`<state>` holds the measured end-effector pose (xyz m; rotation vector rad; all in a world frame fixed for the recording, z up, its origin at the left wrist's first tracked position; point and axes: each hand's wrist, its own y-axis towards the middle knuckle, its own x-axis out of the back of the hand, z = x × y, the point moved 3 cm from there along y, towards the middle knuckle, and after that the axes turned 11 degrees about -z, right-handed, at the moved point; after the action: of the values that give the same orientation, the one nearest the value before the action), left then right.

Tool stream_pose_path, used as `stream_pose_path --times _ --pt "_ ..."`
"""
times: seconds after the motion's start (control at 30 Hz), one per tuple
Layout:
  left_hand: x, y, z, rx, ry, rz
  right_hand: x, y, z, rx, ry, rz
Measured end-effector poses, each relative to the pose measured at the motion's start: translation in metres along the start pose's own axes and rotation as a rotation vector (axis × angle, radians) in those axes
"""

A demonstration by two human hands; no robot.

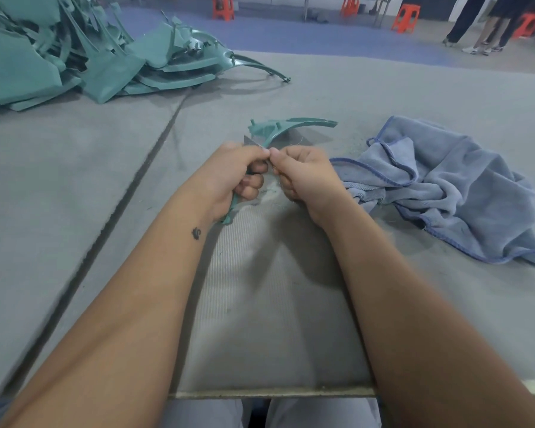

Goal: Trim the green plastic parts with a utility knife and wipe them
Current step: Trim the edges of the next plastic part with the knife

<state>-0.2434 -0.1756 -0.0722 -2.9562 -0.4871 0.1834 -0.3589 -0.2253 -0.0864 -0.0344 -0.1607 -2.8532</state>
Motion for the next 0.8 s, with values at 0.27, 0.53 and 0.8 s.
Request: stream_pose_path --times 0.27,0.53,0.8 --pt "0.000 -0.001 0.002 -0.069 0.075 -0.078 0.009 0.012 -0.005 -0.050 0.126 -0.204" --pt "0.014 -0.002 0.000 -0.054 0.140 -0.089 0.012 0.017 -0.007 -0.116 0.233 -0.299" --pt "0.018 -0.002 -0.003 -0.135 0.331 -0.153 0.012 0.016 -0.009 -0.090 0.212 -0.264"
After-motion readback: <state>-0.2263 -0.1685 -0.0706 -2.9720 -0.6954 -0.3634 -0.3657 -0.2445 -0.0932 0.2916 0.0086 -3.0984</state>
